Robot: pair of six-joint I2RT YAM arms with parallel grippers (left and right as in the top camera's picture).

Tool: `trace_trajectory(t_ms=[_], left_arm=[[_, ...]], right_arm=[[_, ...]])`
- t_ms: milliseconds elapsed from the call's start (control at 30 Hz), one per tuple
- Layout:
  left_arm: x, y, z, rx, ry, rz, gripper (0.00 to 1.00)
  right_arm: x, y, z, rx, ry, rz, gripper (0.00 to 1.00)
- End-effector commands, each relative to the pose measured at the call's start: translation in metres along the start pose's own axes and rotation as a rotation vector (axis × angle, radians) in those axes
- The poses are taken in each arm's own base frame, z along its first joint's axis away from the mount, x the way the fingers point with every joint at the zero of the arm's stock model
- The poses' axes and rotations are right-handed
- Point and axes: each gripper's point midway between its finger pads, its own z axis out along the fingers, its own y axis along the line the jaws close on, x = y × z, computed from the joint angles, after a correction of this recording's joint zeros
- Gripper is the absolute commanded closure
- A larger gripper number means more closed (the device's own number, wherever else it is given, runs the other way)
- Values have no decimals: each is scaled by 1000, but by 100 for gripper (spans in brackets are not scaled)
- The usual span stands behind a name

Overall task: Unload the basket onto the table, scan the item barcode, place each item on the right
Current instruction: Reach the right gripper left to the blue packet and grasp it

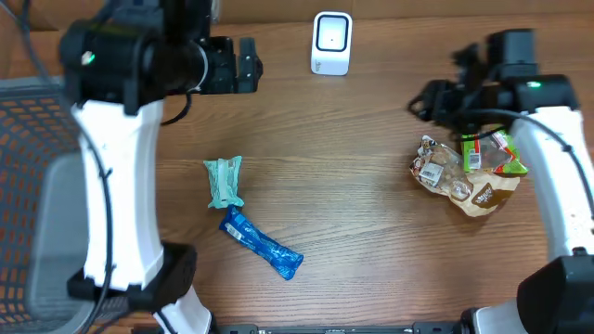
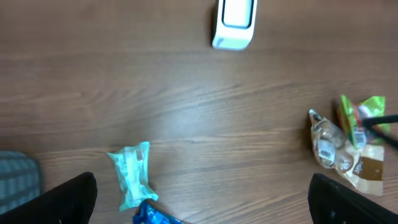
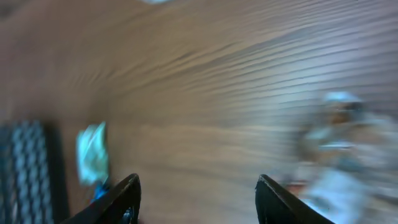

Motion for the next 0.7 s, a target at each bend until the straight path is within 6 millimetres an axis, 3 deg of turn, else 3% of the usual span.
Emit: trace_trajectory(t_ms=[0,100,233,367,433,500,667], left_arm=[[-1,16,-64,-66,-165,8,0],[2,37,-101,-163,-263,-19,0],[16,59,-131,-284,-321,-43,0],[39,81,-124,-378,-261,-122,0],[61,105,-111,-461,-181,-197,0],[74,118,-99,-493,-116,-229,0],[97,145,-77,-505,7,-324,0]], right_arm=[[25,53,16,-64,62,-140,40],[53,79,40,-42,125,-258,40],[100,120,74,-97,227,-502,40],[148,146,107,-120,313,-696,40],[178,150,126,-75,372,-798,40],[205,155,134,-77,430,-888,40],[244,156,144,-44,506,-1022,39]])
